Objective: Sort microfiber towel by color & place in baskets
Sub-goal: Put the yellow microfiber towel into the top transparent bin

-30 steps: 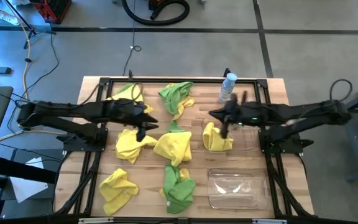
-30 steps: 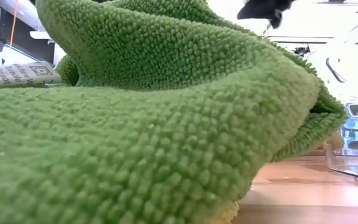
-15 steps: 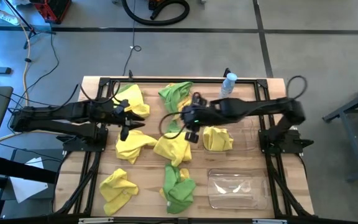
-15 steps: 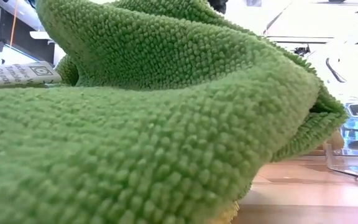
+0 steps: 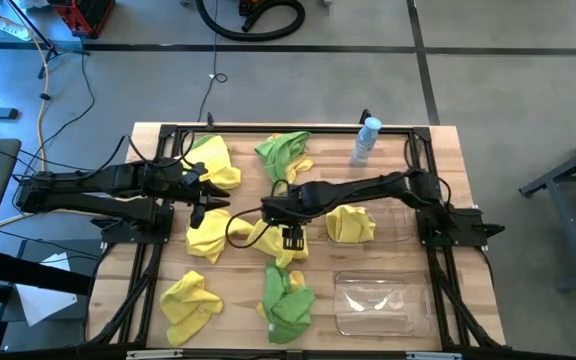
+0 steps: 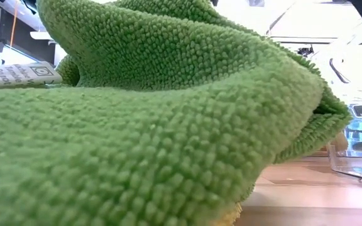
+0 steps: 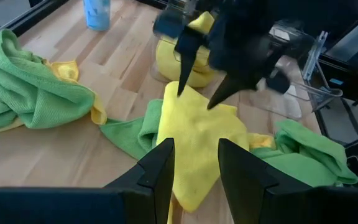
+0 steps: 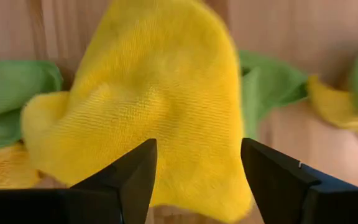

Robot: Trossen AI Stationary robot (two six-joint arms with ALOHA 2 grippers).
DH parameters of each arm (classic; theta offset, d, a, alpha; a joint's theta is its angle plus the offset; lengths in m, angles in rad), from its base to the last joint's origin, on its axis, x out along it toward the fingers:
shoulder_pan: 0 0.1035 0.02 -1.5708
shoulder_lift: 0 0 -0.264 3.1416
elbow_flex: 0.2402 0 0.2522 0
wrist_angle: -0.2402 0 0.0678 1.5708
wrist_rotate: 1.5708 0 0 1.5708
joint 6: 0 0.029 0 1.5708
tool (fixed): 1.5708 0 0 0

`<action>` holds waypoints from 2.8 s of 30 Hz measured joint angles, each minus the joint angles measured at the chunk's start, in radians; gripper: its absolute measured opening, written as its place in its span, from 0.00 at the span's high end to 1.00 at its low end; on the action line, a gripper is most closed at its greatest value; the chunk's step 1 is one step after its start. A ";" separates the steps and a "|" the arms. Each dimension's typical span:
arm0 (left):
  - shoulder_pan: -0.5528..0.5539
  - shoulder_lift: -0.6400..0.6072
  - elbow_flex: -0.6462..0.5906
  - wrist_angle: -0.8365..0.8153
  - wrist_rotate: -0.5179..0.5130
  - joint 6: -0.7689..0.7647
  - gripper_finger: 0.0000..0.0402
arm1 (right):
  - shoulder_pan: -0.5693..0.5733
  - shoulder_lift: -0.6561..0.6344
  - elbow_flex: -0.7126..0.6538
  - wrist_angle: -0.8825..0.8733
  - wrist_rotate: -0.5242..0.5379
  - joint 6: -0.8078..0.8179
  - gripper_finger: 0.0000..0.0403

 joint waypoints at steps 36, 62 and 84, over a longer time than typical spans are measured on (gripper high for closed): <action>0.000 0.000 0.000 -0.020 0.001 0.003 0.72 | 0.026 -0.467 0.000 -0.091 0.151 0.230 0.99; 0.000 0.005 0.000 0.150 -0.016 -0.134 0.72 | 0.141 -1.066 -0.823 -0.407 0.076 0.585 1.00; 0.000 0.054 0.000 0.145 -0.060 -0.209 0.72 | 0.033 -0.928 -1.167 0.023 -0.050 0.478 0.95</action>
